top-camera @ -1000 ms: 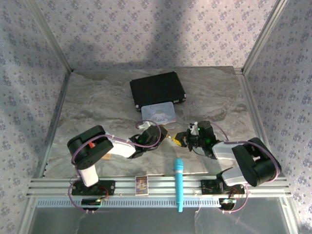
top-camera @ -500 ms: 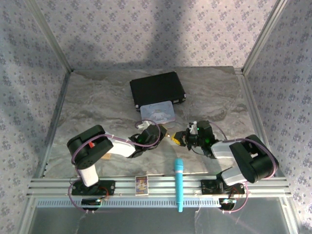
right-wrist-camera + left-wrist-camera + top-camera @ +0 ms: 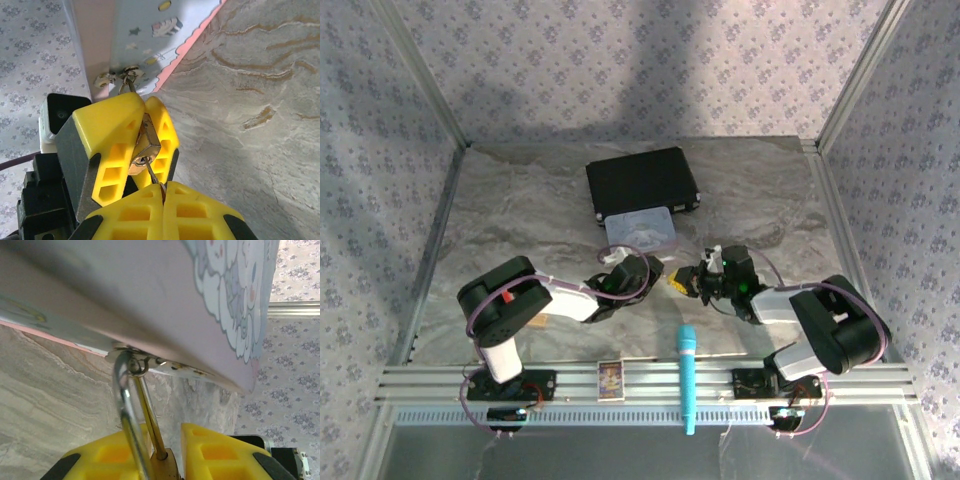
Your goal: Unlock the padlock with the key
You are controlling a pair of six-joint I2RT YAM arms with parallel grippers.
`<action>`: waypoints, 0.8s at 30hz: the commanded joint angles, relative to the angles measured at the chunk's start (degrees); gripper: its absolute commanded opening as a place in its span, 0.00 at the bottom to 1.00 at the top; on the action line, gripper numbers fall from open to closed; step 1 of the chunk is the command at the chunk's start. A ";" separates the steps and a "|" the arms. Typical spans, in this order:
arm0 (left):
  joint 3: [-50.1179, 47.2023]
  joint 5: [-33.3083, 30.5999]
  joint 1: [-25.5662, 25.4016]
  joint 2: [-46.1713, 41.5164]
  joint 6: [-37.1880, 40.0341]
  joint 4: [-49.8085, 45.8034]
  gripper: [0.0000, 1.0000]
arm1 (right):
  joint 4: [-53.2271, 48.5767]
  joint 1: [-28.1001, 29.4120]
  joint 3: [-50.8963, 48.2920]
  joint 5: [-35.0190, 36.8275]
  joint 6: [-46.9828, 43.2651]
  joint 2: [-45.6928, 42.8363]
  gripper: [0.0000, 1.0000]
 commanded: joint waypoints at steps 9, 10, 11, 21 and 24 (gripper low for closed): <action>2.26 3.63 -0.65 0.13 -0.76 -0.47 0.08 | 3.64 0.20 2.11 -1.77 -0.32 3.48 0.00; 2.45 3.66 -0.65 0.22 -0.80 -0.53 0.07 | 3.73 0.28 2.09 -1.92 -0.31 3.41 0.00; 2.59 3.88 -0.65 0.37 -0.62 -0.53 0.07 | 4.28 0.29 2.13 -2.00 -0.05 3.37 0.00; 3.01 3.45 -0.03 0.40 -1.01 -0.80 0.06 | 4.44 1.09 0.87 -1.58 0.64 0.03 0.00; 3.31 3.44 0.12 0.39 -1.00 -1.05 0.06 | 4.80 1.21 0.59 -1.49 0.81 0.34 0.00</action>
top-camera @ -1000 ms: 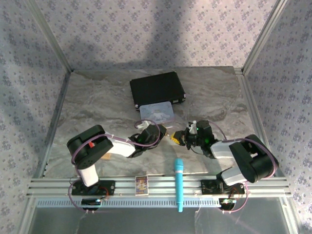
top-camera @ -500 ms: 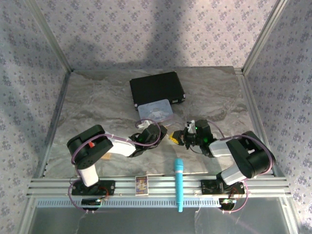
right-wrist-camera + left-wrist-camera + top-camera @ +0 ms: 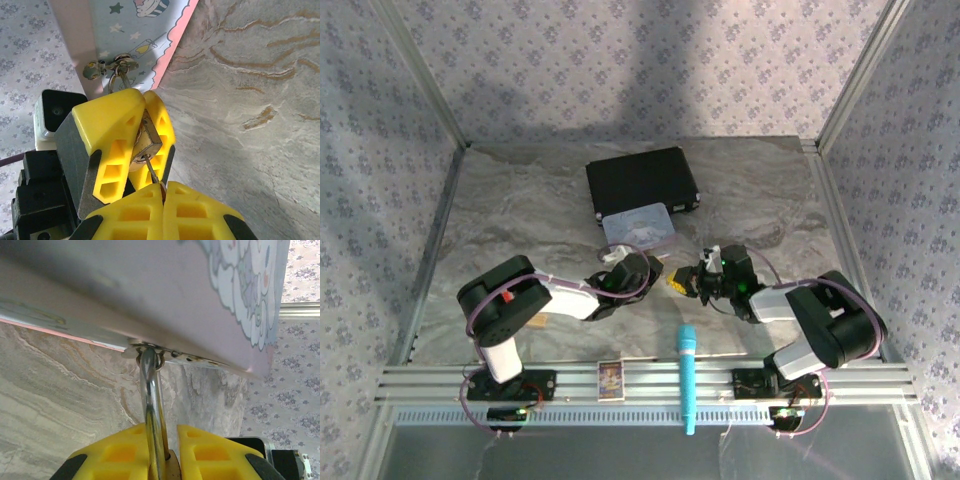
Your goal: Unlock the padlock with the key
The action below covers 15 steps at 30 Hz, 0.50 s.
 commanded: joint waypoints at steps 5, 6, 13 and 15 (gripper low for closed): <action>1.94 3.06 -0.12 0.41 -1.92 1.49 0.06 | 3.77 1.61 0.37 -0.42 0.07 -0.68 0.00; 1.84 3.06 -0.11 0.48 -2.13 1.45 0.05 | 3.86 1.50 0.32 -0.41 0.06 -0.59 0.00; 0.88 4.36 -0.03 0.15 -3.17 3.69 0.00 | 7.44 -0.20 0.28 -1.32 0.64 2.47 0.00; 0.62 4.89 -0.03 0.24 -3.51 4.83 0.00 | 8.82 -0.77 0.68 -1.99 1.11 4.00 0.00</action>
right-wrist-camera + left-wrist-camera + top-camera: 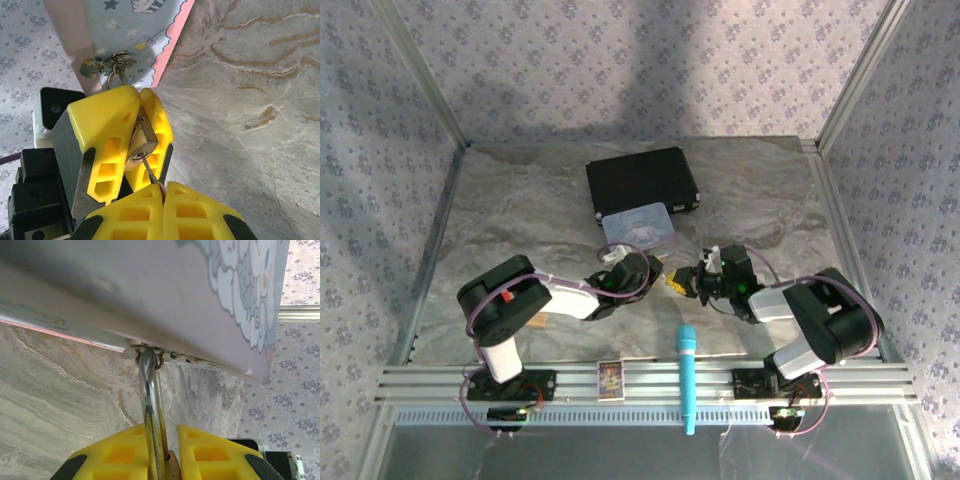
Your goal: Unlock the padlock with the key
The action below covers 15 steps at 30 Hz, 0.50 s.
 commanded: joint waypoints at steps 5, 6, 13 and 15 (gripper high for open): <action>0.08 4.79 -0.31 -0.20 -3.16 5.02 0.00 | 9.09 -0.64 1.47 -1.68 1.87 5.10 0.00; 0.00 4.89 -0.37 -0.12 -3.10 5.25 0.00 | 10.01 -0.85 1.68 -2.12 2.33 5.76 0.00; -0.27 5.65 -0.38 0.55 -3.14 6.45 0.00 | 11.13 -3.19 3.19 -6.40 3.60 7.97 0.00; -0.44 5.63 -0.40 0.75 -2.92 7.25 0.00 | 9.76 -3.31 3.87 -7.17 3.63 8.23 0.00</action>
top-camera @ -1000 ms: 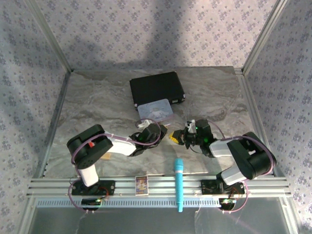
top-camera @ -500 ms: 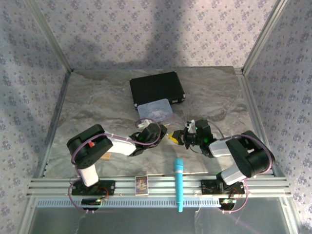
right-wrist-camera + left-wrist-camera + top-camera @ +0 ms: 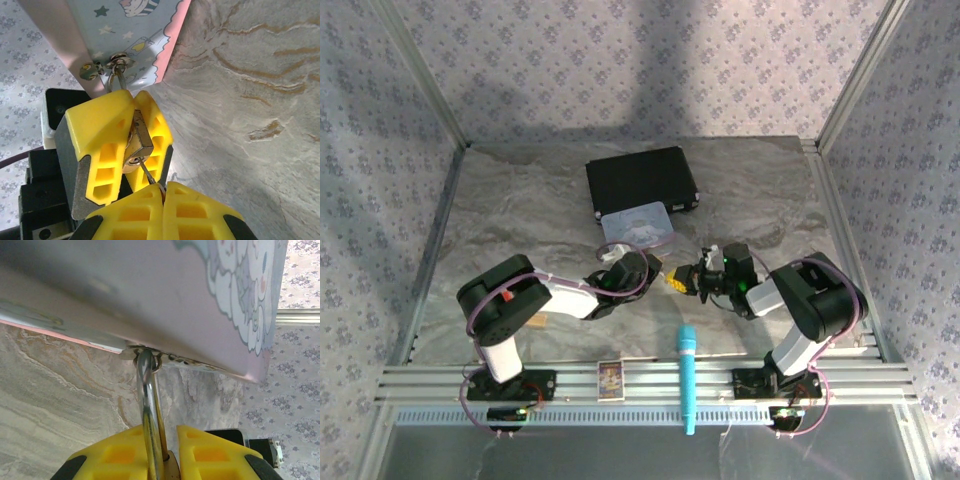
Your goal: Unlock the padlock with the key
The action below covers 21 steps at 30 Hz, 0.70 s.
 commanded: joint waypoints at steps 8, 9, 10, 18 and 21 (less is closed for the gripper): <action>0.36 5.08 -0.86 0.99 -2.21 6.31 0.00 | 12.07 -0.39 3.38 -3.36 10.65 8.94 0.00; 0.46 5.05 -0.78 0.99 -2.04 6.09 0.00 | 12.69 -0.53 3.56 -3.44 11.30 9.64 0.00; 0.53 4.97 -0.77 1.02 -1.85 6.12 0.00 | 13.17 -0.69 3.81 -3.62 11.96 10.24 0.00; 0.98 4.66 -0.77 1.25 -0.49 3.57 0.00 | 7.08 -1.05 5.44 -3.71 9.31 6.73 0.00; 1.25 5.25 -0.77 1.25 -0.68 3.91 0.00 | 7.36 -1.38 5.72 -3.54 9.26 7.93 0.00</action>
